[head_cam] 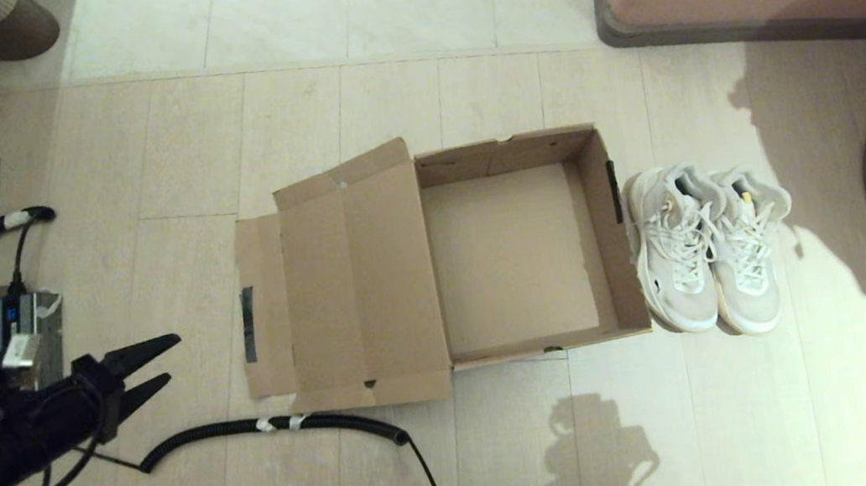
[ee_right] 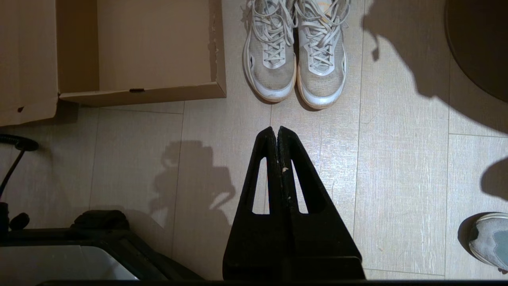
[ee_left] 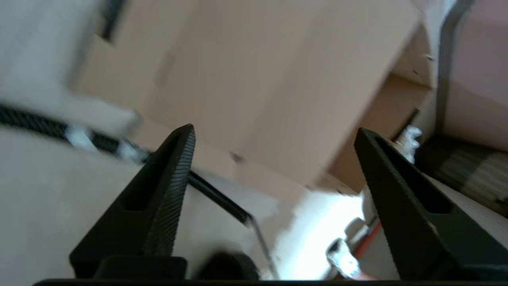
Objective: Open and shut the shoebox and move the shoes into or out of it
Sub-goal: Close the shoe box
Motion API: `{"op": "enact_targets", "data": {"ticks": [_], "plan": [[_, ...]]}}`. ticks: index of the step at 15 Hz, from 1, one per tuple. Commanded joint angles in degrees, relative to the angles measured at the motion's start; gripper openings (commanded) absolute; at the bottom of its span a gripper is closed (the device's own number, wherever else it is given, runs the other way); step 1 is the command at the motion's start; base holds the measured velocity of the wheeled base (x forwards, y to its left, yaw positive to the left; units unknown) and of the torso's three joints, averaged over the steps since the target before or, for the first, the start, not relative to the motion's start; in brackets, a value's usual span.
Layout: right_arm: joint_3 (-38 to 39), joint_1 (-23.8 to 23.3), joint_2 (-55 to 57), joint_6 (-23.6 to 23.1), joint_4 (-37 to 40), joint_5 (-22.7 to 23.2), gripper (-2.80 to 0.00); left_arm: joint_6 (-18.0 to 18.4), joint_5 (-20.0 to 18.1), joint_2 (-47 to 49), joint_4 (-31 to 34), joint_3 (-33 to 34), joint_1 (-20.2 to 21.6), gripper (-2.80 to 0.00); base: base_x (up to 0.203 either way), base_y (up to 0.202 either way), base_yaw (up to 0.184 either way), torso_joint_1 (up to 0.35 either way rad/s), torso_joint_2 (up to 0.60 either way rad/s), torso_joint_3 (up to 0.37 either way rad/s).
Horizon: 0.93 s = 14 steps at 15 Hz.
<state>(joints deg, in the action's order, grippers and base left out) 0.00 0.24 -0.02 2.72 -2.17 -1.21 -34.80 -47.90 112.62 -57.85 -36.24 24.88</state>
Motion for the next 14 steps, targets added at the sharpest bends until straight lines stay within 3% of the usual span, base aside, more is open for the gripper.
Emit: {"op": "enact_targets", "data": {"ticks": [1, 5, 10, 14], "plan": [[0.79, 0.02, 0.11, 0.01, -0.03, -0.02, -2.80, -0.15, -0.54, 13.07, -8.01, -2.53, 0.43, 0.00, 0.000, 0.000, 0.000, 0.000, 0.00, 0.000], [0.79, 0.02, 0.11, 0.01, -0.03, -0.02, -2.80, 0.01, -0.85, 25.51, -14.99, -13.54, -1.37, 0.00, 0.000, 0.000, 0.000, 0.000, 0.00, 0.000], [0.79, 0.02, 0.11, 0.01, -0.03, -0.02, -2.80, 0.18, -0.17, 32.65, -16.10, -24.54, -5.98, 0.00, 0.000, 0.000, 0.000, 0.000, 0.00, 0.000], [0.79, 0.02, 0.11, 0.01, -0.03, -0.02, -2.80, 0.26, 0.52, 35.19, -16.07, -29.55, -6.61, 0.00, 0.000, 0.000, 0.000, 0.000, 0.00, 0.000]]}}
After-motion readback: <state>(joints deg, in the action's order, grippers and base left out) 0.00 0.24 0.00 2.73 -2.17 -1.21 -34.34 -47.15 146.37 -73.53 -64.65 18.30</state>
